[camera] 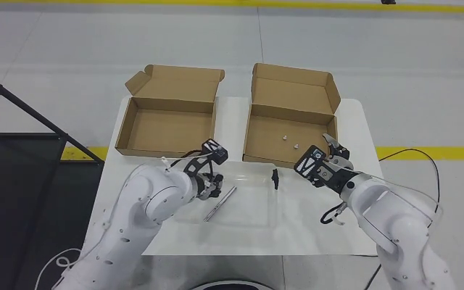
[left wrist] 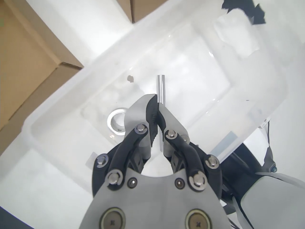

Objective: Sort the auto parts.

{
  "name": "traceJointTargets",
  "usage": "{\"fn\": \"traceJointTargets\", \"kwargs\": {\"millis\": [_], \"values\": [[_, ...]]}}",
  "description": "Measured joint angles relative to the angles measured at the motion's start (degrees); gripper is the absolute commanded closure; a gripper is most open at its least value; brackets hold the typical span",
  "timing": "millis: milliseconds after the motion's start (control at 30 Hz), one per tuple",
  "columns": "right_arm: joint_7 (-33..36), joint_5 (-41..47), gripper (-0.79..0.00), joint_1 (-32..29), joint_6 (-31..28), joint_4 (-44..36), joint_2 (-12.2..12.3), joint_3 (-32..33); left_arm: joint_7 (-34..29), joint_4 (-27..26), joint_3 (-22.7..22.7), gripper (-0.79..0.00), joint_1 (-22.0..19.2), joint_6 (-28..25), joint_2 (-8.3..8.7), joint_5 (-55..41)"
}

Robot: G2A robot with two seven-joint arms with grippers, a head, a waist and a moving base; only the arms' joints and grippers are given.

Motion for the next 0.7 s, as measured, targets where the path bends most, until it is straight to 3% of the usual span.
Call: {"fn": "traceJointTargets", "kwargs": {"millis": [33,67,100,167,200,233,400,700], "values": [[0.0,0.0,-0.785,0.0,0.0,0.0,0.0,0.0,-0.2,-0.4,-0.8,0.000,0.4,-0.4,0.17,0.0],[0.0,0.0,-0.785,0.0,0.0,0.0,0.0,0.0,-0.5,-0.5,-1.1,-0.089,0.7,-0.7,0.28,0.0],[0.0,0.0,-0.785,0.0,0.0,0.0,0.0,0.0,-0.8,-0.5,-1.2,-0.274,1.0,-1.0,0.37,0.1],[0.0,0.0,-0.785,0.0,0.0,0.0,0.0,0.0,-1.1,-0.2,-0.9,-0.391,1.6,-1.7,0.47,0.1],[0.0,0.0,-0.785,0.0,0.0,0.0,0.0,0.0,-1.0,0.1,-0.6,-0.542,1.7,-1.9,0.47,0.0],[0.0,0.0,-0.785,0.0,0.0,0.0,0.0,0.0,-0.7,0.6,0.0,-0.610,1.8,-2.0,0.43,0.0],[0.0,0.0,-0.785,0.0,0.0,0.0,0.0,0.0,0.6,3.6,3.3,-0.637,0.7,-2.1,0.01,1.7],[0.0,0.0,-0.785,0.0,0.0,0.0,0.0,0.0,1.9,8.6,7.6,-0.536,-1.9,-1.6,-0.89,1.0]]}}
